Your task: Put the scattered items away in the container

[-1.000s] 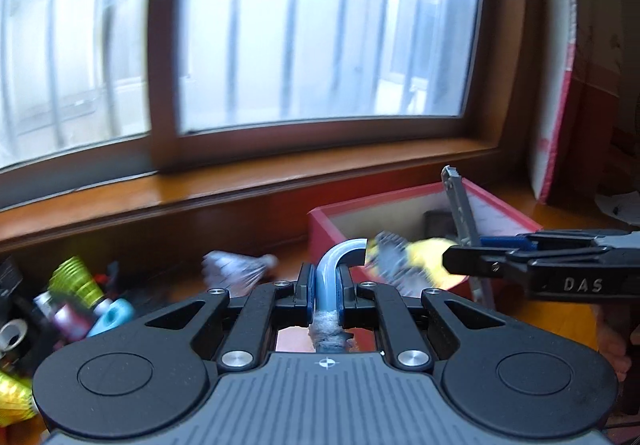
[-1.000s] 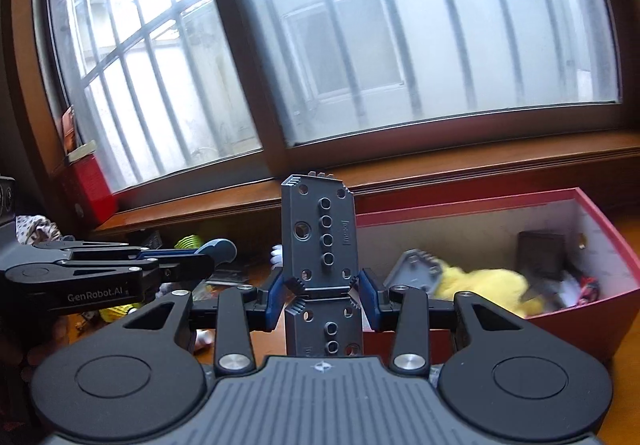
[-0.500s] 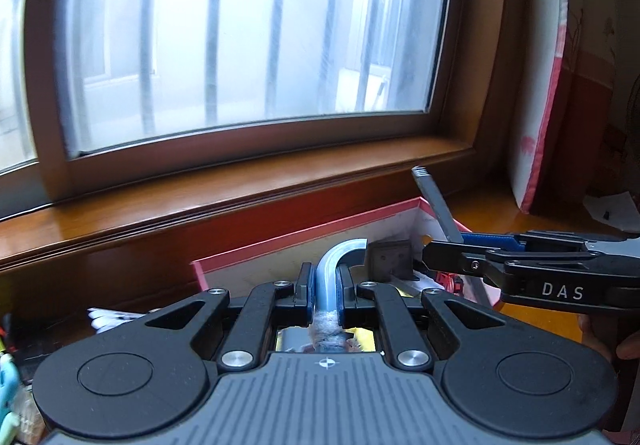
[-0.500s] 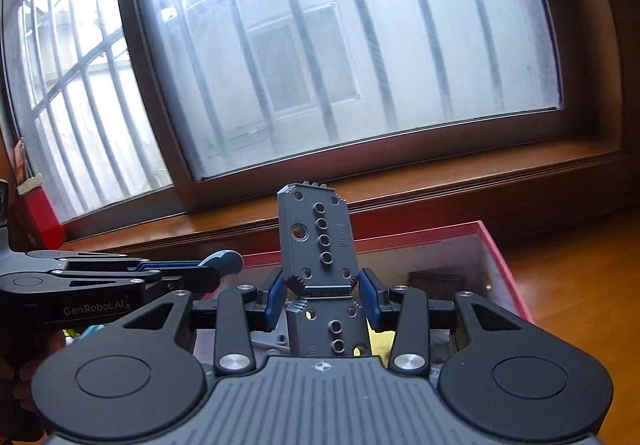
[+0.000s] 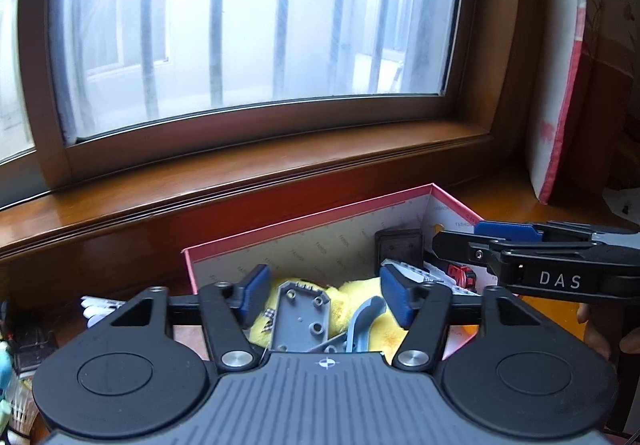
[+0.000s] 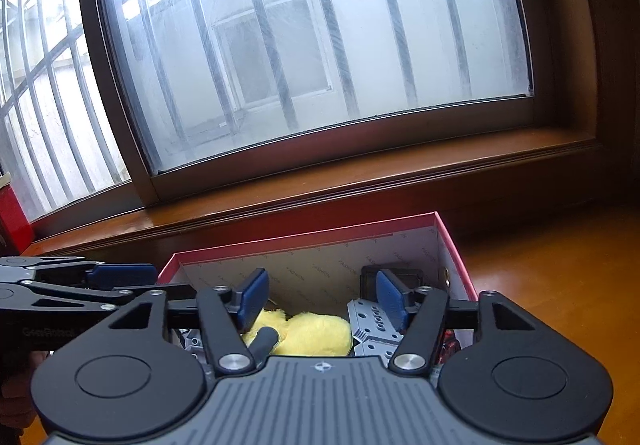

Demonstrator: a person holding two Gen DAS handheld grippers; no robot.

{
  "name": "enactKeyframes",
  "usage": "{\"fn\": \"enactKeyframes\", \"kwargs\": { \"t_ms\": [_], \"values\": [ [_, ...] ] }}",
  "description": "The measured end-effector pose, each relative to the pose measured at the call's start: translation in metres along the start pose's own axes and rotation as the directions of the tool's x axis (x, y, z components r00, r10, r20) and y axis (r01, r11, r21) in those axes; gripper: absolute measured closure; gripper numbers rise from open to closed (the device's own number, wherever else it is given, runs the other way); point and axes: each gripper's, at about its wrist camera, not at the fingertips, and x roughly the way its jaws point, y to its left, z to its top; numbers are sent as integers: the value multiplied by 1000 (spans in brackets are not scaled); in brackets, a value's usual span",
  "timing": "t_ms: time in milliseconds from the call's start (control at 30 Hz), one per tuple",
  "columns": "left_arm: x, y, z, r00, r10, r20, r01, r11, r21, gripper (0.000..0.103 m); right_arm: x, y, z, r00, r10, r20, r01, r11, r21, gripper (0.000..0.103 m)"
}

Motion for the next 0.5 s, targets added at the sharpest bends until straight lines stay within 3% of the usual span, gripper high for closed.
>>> {"fn": "enactKeyframes", "kwargs": {
  "t_ms": [100,300,500],
  "values": [
    [-7,3,-3,1000,14,-6,-14,1000,-11,18,-7,9,-4,1000,-8,-6,8,1000,-6,34],
    [-22,10,-9,998,50,-43,-51,998,-29,3,-28,31,-15,999,-54,-4,54,998,-20,25],
    [-38,12,-15,995,58,-87,-60,998,-29,0,-46,50,-24,991,-126,-41,126,992,-10,19]
  ]
}}
